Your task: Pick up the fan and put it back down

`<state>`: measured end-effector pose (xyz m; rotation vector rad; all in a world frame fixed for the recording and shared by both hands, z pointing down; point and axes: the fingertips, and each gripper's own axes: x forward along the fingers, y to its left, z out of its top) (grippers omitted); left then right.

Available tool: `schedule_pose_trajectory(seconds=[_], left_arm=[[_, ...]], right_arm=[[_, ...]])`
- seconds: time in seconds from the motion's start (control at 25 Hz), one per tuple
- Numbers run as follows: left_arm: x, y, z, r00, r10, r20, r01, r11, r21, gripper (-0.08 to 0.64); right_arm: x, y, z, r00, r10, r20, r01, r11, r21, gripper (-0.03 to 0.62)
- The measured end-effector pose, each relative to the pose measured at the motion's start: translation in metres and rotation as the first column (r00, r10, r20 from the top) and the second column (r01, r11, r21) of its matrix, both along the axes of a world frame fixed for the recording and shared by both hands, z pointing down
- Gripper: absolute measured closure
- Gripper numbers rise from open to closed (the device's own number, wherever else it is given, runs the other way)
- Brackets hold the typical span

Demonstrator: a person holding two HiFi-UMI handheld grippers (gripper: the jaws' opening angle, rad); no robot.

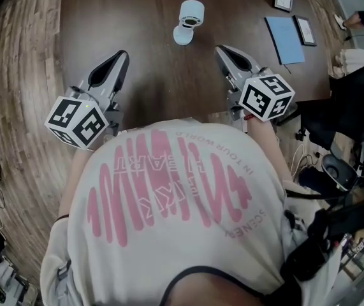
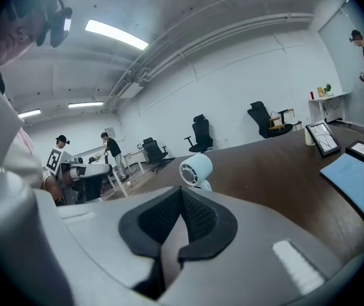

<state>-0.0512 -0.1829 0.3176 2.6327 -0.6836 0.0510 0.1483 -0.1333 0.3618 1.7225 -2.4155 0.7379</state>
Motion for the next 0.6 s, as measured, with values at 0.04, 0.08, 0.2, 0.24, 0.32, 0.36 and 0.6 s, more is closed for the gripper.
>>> schedule_pose_trajectory(seconds=[0.04, 0.08, 0.2, 0.24, 0.32, 0.36, 0.6], left_arm=[[0.001, 0.0, 0.001, 1.0, -0.014, 0.002, 0.014, 1.0, 0.001, 0.54], [0.003, 0.0, 0.001, 1.0, -0.028, 0.003, 0.028, 1.0, 0.002, 0.54], [0.005, 0.003, 0.005, 0.997, -0.072, 0.004, 0.072, 0.997, 0.001, 0.54], [0.007, 0.004, 0.006, 0.996, -0.086, 0.003, 0.086, 0.996, -0.002, 0.54], [0.01, 0.007, 0.007, 0.993, -0.114, 0.003, 0.114, 0.993, -0.007, 0.54], [0.012, 0.008, 0.008, 0.992, -0.126, 0.006, 0.126, 0.992, -0.009, 0.54], [0.01, 0.021, 0.013, 0.978, -0.206, 0.023, 0.206, 0.978, -0.018, 0.54]], right_arm=[[0.002, -0.003, 0.002, 1.0, -0.013, 0.002, 0.013, 1.0, -0.002, 0.584], [0.004, -0.007, 0.004, 1.0, -0.026, 0.007, 0.026, 1.0, -0.003, 0.586], [0.007, -0.014, 0.013, 0.997, -0.065, 0.044, 0.065, 0.998, -0.015, 0.586], [0.008, -0.016, 0.016, 0.995, -0.078, 0.058, 0.08, 0.997, -0.022, 0.586], [0.011, -0.02, 0.023, 0.991, -0.107, 0.077, 0.11, 0.993, -0.036, 0.586], [0.012, -0.022, 0.026, 0.989, -0.121, 0.084, 0.125, 0.991, -0.042, 0.586], [0.01, -0.034, 0.038, 0.972, -0.218, 0.089, 0.22, 0.975, -0.022, 0.584]])
